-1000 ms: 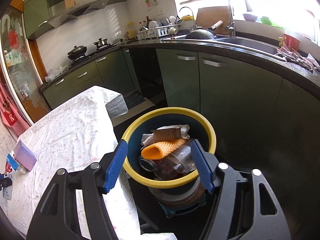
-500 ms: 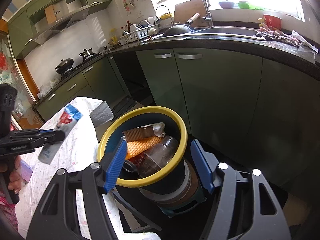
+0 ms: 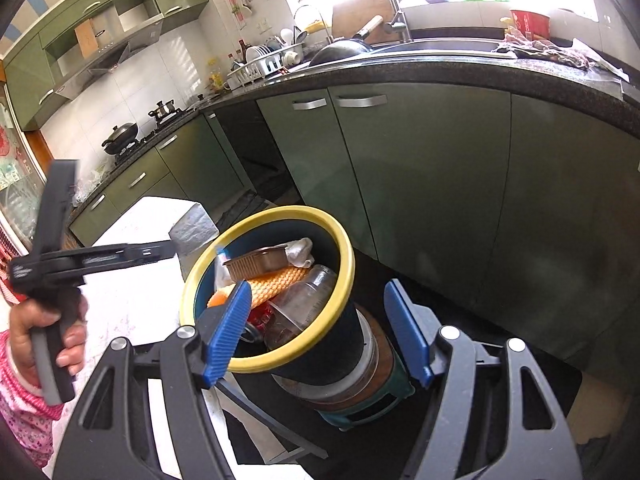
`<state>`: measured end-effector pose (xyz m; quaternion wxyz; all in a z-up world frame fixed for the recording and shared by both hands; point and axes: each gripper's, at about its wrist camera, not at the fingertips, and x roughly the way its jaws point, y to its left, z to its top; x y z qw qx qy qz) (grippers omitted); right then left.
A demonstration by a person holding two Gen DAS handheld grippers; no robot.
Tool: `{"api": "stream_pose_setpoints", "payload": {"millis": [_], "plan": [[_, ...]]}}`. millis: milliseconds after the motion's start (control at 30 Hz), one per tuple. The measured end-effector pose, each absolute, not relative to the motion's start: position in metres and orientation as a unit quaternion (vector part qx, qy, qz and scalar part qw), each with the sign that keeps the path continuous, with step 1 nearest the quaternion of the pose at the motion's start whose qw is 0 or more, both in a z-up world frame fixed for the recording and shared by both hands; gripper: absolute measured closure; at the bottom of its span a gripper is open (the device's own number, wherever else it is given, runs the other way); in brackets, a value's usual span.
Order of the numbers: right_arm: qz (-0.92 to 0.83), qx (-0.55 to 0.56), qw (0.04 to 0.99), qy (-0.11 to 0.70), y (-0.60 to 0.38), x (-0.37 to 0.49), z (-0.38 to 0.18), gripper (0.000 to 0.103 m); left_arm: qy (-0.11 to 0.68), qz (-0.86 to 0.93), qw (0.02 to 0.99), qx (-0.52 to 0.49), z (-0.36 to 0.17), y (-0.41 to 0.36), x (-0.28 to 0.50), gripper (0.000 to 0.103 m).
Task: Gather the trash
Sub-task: 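Carry the snack bag over the bin and open the left tool, then grasp the purple cream box with the right tool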
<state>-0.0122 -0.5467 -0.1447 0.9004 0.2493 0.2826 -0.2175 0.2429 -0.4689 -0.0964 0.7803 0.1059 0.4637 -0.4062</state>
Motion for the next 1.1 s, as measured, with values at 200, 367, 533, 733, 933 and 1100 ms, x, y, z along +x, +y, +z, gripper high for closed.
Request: {"api": "stream_pose_setpoints", "payload": {"millis": [200,367,533,733,933,1100], "plan": [[-0.212,0.239,0.901,0.295,-0.538,-0.002,-0.146,0.037,0.399,-0.408,0.818,0.070,-0.057,-0.383,0.204,0.042],[-0.204,0.224,0.901,0.312,-0.526,0.010,-0.148,0.037,0.349,-0.382,0.853,0.066,-0.031,-0.308,0.175,0.026],[-0.190,0.203,0.903,0.327,-0.507,0.022,-0.148,0.037,0.317,-0.349,0.880,0.060,-0.009,-0.237,0.162,0.016],[-0.159,0.174,0.909,0.343,-0.478,0.043,-0.145,0.036,0.283,-0.273,0.919,0.035,0.016,-0.137,0.159,0.010],[-0.088,0.125,0.921,0.357,-0.429,0.076,-0.137,0.036,0.260,-0.155,0.953,0.025,0.015,-0.043,0.170,0.006],[0.008,0.079,0.930,0.359,-0.370,0.111,-0.123,0.031,0.272,-0.108,0.956,0.001,-0.015,0.011,0.188,0.006]]}}
